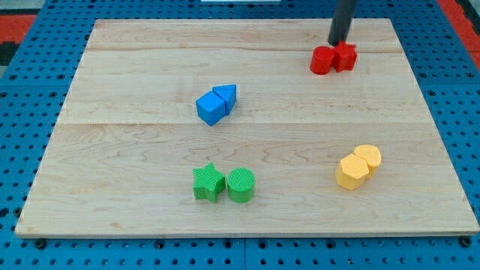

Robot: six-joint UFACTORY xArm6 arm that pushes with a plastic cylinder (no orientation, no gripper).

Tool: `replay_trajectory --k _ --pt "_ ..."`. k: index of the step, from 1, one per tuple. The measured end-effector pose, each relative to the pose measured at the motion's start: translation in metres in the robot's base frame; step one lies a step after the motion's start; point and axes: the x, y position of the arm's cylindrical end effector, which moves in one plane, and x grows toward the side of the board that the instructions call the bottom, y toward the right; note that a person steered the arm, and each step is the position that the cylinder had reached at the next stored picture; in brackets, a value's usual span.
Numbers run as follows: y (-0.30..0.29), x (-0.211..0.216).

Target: Move the red star towards yellow heart

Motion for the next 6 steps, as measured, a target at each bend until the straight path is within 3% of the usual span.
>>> replay_trajectory --k 1,2,3,4,5,6 --pt "-0.052 0.027" --pt "-0.035 0.04" --pt "-0.006 -0.016" --pt "0.01 0.03" --pt "-0.04 0.082" --pt "-0.05 0.119"
